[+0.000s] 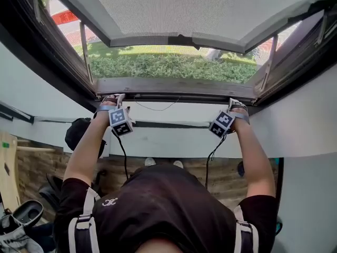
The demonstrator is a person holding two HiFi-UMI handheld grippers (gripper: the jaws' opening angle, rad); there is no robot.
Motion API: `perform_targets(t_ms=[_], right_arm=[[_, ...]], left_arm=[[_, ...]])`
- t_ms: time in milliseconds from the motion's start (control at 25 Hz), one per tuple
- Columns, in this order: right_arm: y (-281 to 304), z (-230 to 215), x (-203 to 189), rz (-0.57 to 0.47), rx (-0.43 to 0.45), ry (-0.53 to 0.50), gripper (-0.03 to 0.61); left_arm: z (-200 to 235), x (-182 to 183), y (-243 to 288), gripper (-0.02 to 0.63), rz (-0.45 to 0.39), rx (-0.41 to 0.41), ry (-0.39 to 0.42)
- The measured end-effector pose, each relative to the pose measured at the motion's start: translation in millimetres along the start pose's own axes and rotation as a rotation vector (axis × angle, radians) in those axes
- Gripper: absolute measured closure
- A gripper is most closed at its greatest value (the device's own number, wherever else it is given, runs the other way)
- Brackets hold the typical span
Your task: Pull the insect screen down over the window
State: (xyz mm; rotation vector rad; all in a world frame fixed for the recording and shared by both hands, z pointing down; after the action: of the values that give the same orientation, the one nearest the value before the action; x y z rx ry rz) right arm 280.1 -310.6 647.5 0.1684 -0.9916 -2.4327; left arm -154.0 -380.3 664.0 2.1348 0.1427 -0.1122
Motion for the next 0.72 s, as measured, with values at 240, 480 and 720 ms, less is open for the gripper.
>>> perform_targets(t_ms=[240, 480, 720], right_arm=[[11.5, 0.8, -10.6, 0.028, -0.056, -0.038, 0.275], [5.2, -2.9, -4.1, -0.032, -0.057, -0.004, 0.275], [-1.2, -14.0, -8.6, -0.106, -0.118, 0.126, 0.377]], left_arm=[[3.6, -0.8, -5.1, 0.383, -0.030, 0.015, -0.071], [2.7, 0.7, -10.1, 0.385, -0.028, 0.005, -0.091], [16.8, 7.6, -42.8, 0.476, -0.220, 0.048, -0.348]])
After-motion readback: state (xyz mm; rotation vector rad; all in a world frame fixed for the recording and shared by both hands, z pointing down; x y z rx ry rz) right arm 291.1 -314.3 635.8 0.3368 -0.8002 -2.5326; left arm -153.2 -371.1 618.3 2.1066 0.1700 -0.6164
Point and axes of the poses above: the fingertips, and each gripper's own axes: y forward along the fingers, z to its left, x out of its top, the point moved 4 cm from there along -y, backward along the fingers, and after that the axes turned 6 degrees about -x, right-handed, at the moved point
